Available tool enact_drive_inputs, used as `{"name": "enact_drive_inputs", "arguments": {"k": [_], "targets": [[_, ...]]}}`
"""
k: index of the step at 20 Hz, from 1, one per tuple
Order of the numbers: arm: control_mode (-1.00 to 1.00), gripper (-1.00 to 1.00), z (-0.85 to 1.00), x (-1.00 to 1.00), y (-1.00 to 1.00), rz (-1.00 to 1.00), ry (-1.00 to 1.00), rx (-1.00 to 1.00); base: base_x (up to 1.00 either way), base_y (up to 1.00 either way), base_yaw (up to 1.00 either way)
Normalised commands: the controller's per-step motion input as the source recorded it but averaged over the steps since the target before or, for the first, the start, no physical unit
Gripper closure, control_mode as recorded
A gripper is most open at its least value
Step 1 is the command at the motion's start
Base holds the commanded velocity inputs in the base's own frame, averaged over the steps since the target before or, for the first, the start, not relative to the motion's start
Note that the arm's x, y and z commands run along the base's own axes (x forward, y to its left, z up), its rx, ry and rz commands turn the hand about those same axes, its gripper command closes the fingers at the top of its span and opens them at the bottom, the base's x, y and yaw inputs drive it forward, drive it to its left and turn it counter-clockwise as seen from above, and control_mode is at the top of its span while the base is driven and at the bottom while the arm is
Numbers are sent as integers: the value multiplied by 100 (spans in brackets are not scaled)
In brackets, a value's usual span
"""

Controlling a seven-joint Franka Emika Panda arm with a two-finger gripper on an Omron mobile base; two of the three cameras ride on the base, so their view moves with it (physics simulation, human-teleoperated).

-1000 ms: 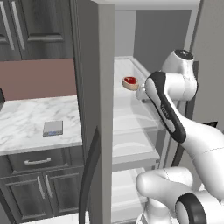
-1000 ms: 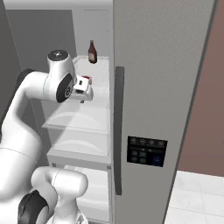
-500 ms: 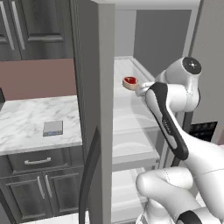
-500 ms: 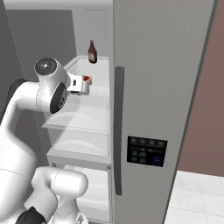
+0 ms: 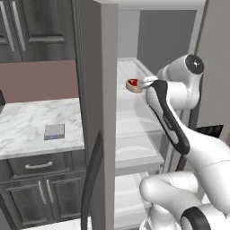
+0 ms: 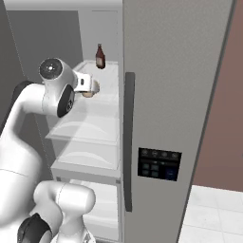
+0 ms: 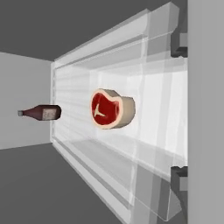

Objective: Take the steak from the fridge and place it on the digital scale on the counter by the fridge. Wait a few seconds for a reading, then move it to the plate on the dining counter.

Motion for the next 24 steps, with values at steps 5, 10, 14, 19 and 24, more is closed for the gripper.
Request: {"name": "enact_drive_inputs", "arguments": {"k": [5, 10, 14, 19, 24], "targets": [[-100, -100, 12, 49, 0, 0, 3, 0, 0, 0, 0], [-100, -100, 0, 47, 5, 0, 4, 0, 0, 0, 0], [-100, -100, -5, 38, 14, 0, 0, 0, 0, 0, 0], [-100, -100, -16, 14, 16, 0, 0, 0, 0, 0, 0], [-100, -100, -38, 0, 4, -1, 0, 0, 0, 0, 0]]}}
